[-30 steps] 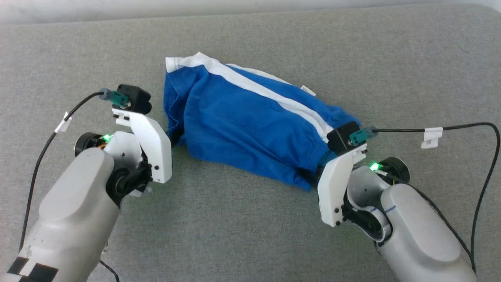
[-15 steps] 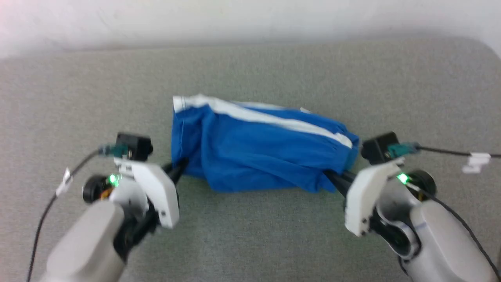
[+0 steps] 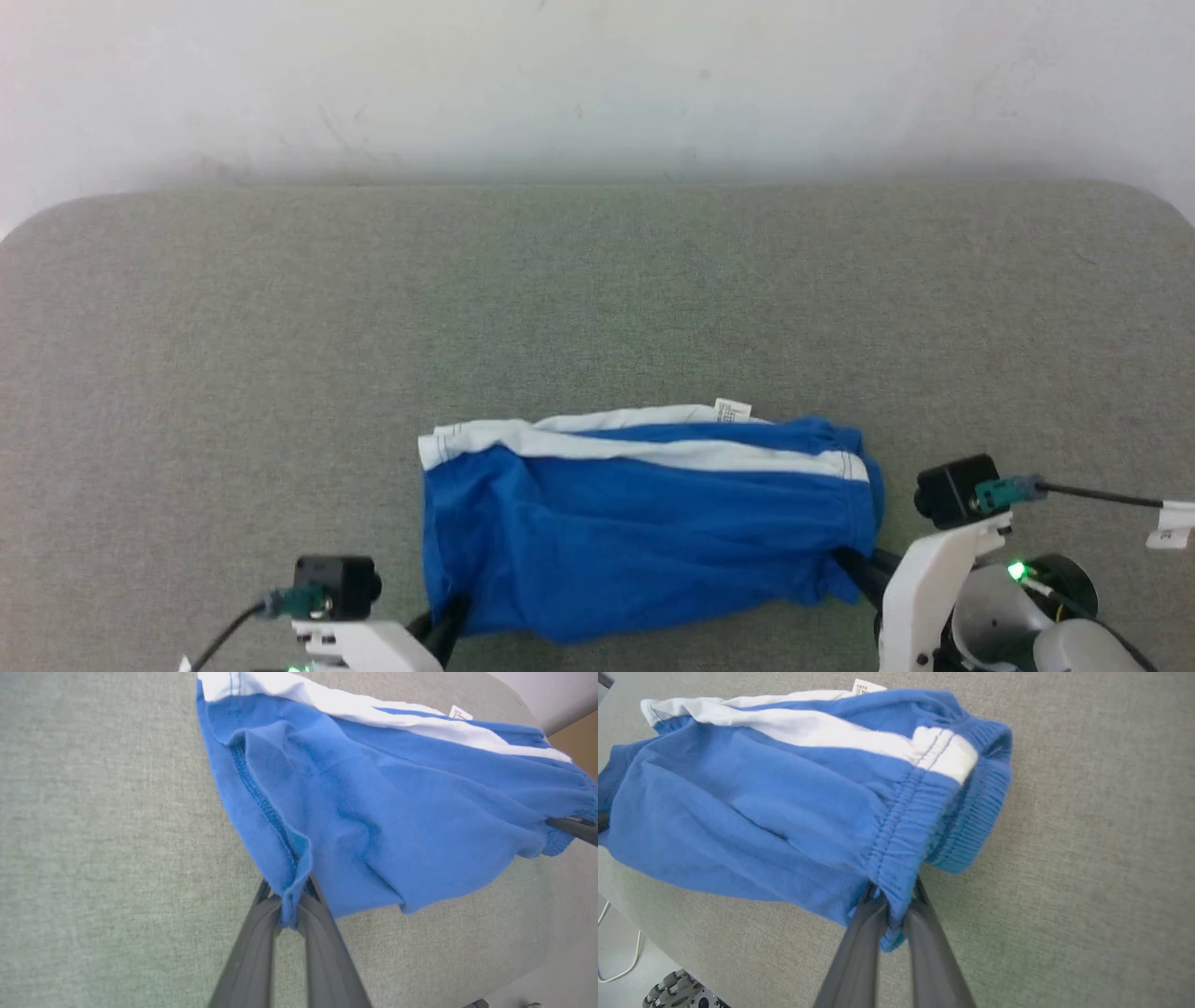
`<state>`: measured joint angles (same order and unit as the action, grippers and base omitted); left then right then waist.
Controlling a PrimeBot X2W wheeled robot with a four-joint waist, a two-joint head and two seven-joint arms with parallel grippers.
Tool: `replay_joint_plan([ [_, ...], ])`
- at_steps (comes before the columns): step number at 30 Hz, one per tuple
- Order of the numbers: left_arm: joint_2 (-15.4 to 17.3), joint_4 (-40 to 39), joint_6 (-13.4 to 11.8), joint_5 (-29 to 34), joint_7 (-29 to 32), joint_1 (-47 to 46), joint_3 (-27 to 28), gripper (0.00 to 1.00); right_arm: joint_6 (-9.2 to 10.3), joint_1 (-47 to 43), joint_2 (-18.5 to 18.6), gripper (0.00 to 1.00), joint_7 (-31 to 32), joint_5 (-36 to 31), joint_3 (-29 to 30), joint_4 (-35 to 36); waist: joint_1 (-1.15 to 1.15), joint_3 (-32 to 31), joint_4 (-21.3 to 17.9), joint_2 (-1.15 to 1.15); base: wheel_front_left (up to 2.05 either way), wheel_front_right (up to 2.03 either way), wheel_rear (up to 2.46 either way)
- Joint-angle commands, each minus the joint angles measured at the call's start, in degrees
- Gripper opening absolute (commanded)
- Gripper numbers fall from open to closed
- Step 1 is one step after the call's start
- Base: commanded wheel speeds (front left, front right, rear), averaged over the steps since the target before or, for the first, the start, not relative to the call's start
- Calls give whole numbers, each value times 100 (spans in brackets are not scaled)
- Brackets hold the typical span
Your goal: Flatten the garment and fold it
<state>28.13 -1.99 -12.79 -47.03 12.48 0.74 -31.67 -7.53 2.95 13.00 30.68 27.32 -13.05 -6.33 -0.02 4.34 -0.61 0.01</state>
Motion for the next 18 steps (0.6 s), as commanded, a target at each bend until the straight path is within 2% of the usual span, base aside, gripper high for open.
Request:
replay_joint_plan([
  [1, -17, -1, -30, -24, -47, 24, 25, 0, 4, -56, -5, 0, -12, -23, 20, 13, 2, 3, 2, -1, 0, 0, 0],
  [2, -92, 42, -41, -71, -103, 77, 33, 0, 4, -101, -24, 18, -18, -30, 17, -6, 2, 13, 3, -1, 0, 0, 0],
  [3, -156, 110, -26, -101, -143, 101, 20, 14, 4, -138, -36, 38, -40, -56, 10, -26, 2, 23, 5, -1, 0, 0, 0],
  [4, -214, 193, -11, -116, -172, 99, 1, 49, 4, -174, -48, 100, -72, -80, -1, -48, 2, 32, 10, -1, 0, 0, 0],
  [5, -279, 277, 5, -132, -219, 81, -2, 100, 4, -210, -69, 100, -111, -96, -18, -60, 2, 37, 15, -1, 0, 0, 0],
  [8, -404, 449, 36, -83, -450, 0, 21, 100, 4, -313, -134, 100, -326, -133, -46, 8, 2, 17, 2, -1, 0, 0, 0],
  [11, -504, 515, -78, 29, -938, -23, 213, 100, 4, -460, -226, 100, -766, -218, 64, 178, 2, -120, -20, -1, 0, 0, 0],
  [18, -565, 395, -308, 352, -2169, 20, 702, 100, 4, -759, -669, 100, -1749, -468, 694, 522, 2, -406, -79, -1, 0, 0, 0],
])
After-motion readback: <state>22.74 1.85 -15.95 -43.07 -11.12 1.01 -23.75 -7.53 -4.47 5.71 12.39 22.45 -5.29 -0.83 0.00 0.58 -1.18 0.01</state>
